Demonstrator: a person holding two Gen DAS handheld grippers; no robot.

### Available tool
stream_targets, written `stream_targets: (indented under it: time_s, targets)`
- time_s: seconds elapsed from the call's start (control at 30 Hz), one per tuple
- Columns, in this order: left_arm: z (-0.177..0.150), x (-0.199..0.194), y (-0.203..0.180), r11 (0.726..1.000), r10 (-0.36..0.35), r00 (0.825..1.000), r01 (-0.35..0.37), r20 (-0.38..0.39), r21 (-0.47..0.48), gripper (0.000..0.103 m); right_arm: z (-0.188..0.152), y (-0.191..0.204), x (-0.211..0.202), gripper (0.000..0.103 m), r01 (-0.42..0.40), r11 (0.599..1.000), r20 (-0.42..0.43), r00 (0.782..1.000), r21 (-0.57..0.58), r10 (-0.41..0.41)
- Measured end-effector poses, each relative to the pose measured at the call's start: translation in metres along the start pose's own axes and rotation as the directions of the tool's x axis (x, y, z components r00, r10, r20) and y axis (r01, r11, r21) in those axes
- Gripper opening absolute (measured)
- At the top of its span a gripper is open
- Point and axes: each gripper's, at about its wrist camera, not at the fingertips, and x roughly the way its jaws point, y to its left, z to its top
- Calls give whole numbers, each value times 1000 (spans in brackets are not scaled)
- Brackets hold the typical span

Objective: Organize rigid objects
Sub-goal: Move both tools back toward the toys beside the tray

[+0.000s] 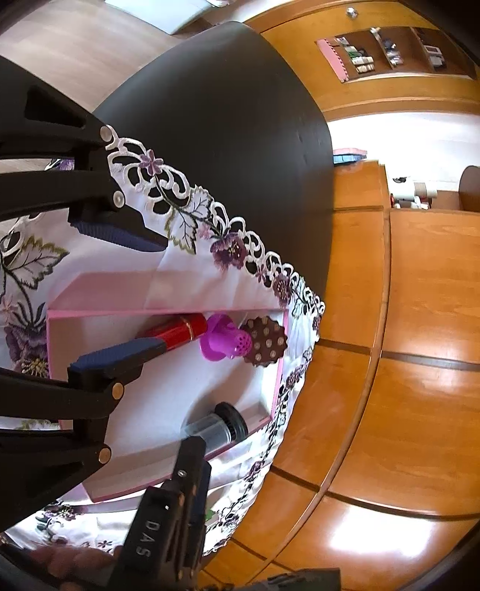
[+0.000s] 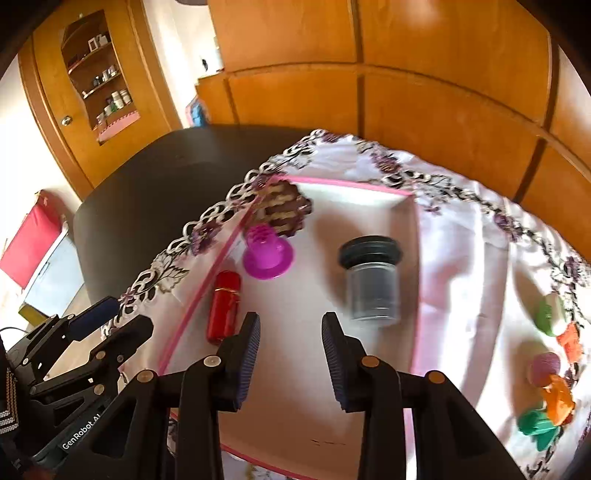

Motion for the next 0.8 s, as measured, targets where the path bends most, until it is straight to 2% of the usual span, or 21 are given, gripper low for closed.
stream_targets:
  time_s: [0.2, 0.43, 0.63, 0.8]
  targets:
    - [1, -5, -15, 999, -17, 1000, 17, 2, 38, 51, -5, -21, -18, 34, 55, 998, 27, 998, -2, -55]
    - [1, -7, -35, 995, -43, 999, 42, 0, 93, 53, -14, -72, -42, 34, 144, 988, 43, 988, 49, -146]
    - [-1, -6, -56, 987, -64, 998, 64, -8, 149, 53, -28, -137, -66, 34, 255, 958, 39, 964, 132, -262]
    - [-1, -5, -75, 976, -91, 996, 93, -18, 195, 54, -48, -199, -91, 35, 353, 907, 26, 929, 229, -368]
